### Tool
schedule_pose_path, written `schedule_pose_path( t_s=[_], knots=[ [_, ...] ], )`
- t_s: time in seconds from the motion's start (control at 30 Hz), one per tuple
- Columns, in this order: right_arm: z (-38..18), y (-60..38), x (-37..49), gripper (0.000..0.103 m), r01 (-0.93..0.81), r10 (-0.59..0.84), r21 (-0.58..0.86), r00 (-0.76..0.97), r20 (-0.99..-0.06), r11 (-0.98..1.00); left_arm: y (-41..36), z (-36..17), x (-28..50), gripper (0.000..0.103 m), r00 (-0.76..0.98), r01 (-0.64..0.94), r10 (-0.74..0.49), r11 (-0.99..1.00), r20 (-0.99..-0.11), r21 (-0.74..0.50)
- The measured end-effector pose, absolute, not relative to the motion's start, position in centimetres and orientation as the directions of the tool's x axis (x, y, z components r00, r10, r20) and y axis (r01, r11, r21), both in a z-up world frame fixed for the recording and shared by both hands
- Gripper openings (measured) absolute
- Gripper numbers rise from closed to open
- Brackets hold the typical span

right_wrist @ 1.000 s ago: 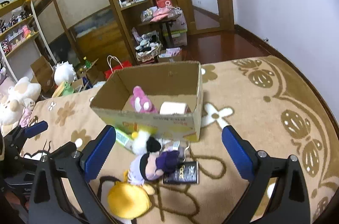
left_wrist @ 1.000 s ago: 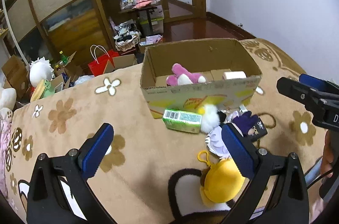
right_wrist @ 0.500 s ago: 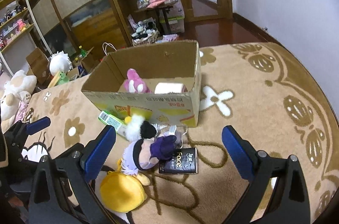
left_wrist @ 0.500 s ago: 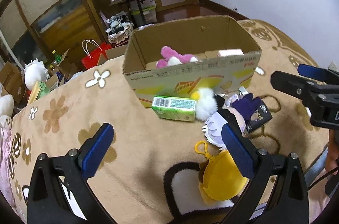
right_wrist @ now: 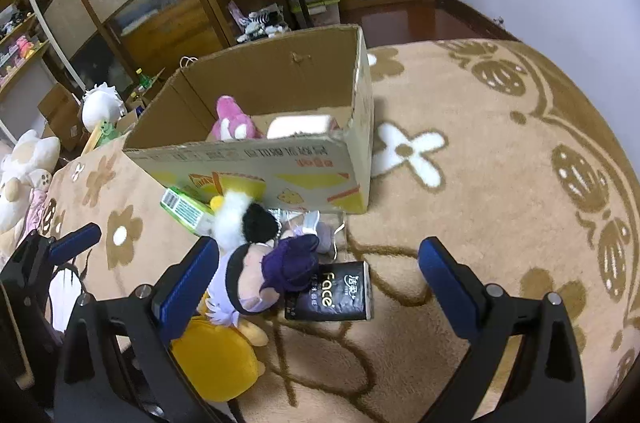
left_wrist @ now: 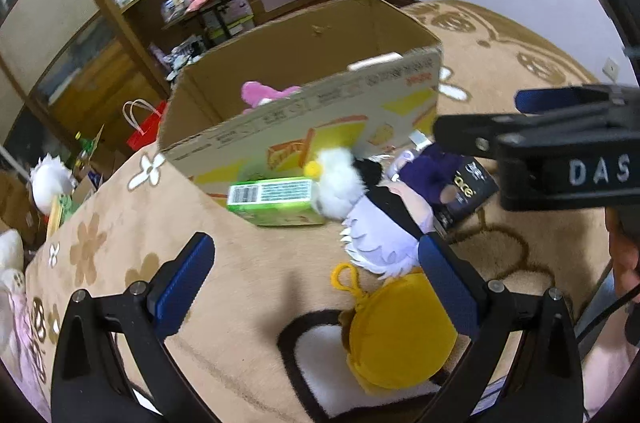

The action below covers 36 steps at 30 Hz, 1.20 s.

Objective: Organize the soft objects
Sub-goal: 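Withdraw both tools and move toward the yellow pouch and white doll, then close left tool on yellow plush pouch while right tool grasps white-black doll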

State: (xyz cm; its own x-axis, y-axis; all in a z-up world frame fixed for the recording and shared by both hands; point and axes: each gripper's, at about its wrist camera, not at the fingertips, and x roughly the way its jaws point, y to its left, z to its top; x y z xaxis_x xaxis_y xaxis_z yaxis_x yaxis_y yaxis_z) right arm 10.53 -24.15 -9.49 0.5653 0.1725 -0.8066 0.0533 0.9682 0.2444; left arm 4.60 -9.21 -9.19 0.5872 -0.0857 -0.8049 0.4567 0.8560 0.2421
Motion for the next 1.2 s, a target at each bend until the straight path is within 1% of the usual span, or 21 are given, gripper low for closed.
schedule_pose_path(
  t_s=[0.2, 0.57, 0.7, 0.8, 0.83, 0.9, 0.93, 1.03, 1.07, 1.1, 1.17, 1.2],
  knots=[
    [-10.9, -24.5, 11.0, 0.103, 0.081, 0.194, 0.279, 0.537, -0.821, 0.957, -10.8, -10.4, 4.2, 0.101, 0.579, 0.515, -0.094, 0.813, -0.810, 0.273],
    [-13.3, -24.5, 12.0, 0.103, 0.094, 0.205, 0.284, 0.485, -0.850, 0.954, -11.2, -12.9, 5.0, 0.101, 0.407, 0.571, -0.140, 0.810, -0.903, 0.132],
    [-13.9, -24.2, 12.3, 0.103, 0.093, 0.206, 0.279, 0.466, -0.861, 0.956, -11.3, -14.0, 5.1, 0.101, 0.388, 0.577, -0.108, 0.802, -0.915, 0.150],
    [-14.3, -24.1, 12.5, 0.103, 0.092, 0.208, 0.278, 0.456, -0.865, 0.956, -11.4, -14.8, 5.5, 0.101, 0.349, 0.568, -0.104, 0.814, -0.931, 0.122],
    [-14.4, -24.0, 12.6, 0.102, 0.090, 0.208, 0.277, 0.454, -0.866, 0.957, -11.3, -15.0, 5.6, 0.101, 0.339, 0.557, -0.103, 0.823, -0.935, 0.112],
    [-14.6, -23.8, 12.8, 0.095, 0.089, 0.204, 0.269, 0.443, -0.873, 0.959, -11.1, -15.6, 6.0, 0.101, 0.299, 0.541, -0.097, 0.837, -0.949, 0.085],
    [-14.7, -23.8, 12.8, 0.090, 0.089, 0.204, 0.268, 0.438, -0.876, 0.959, -10.9, -15.7, 6.2, 0.101, 0.285, 0.528, -0.104, 0.847, -0.953, 0.066],
    [-15.0, -23.6, 12.9, 0.089, 0.088, 0.212, 0.273, 0.426, -0.879, 0.958, -10.4, -15.9, 6.6, 0.101, 0.262, 0.504, -0.119, 0.863, -0.958, 0.031],
    [-15.1, -23.6, 12.9, 0.086, 0.089, 0.216, 0.278, 0.428, -0.878, 0.956, -10.3, -16.0, 6.6, 0.101, 0.255, 0.504, -0.123, 0.863, -0.959, 0.024],
    [-15.1, -23.6, 12.9, 0.082, 0.087, 0.221, 0.283, 0.428, -0.876, 0.955, -10.3, -16.1, 6.6, 0.099, 0.243, 0.504, -0.129, 0.864, -0.961, 0.012],
    [-15.2, -23.6, 13.0, 0.076, 0.083, 0.244, 0.307, 0.429, -0.870, 0.948, -10.3, -16.5, 6.7, 0.096, 0.215, 0.501, -0.140, 0.865, -0.967, -0.014],
    [-15.2, -23.6, 13.0, 0.075, 0.082, 0.252, 0.315, 0.429, -0.868, 0.945, -10.3, -16.7, 6.7, 0.094, 0.204, 0.500, -0.145, 0.866, -0.968, -0.024]
  ],
)
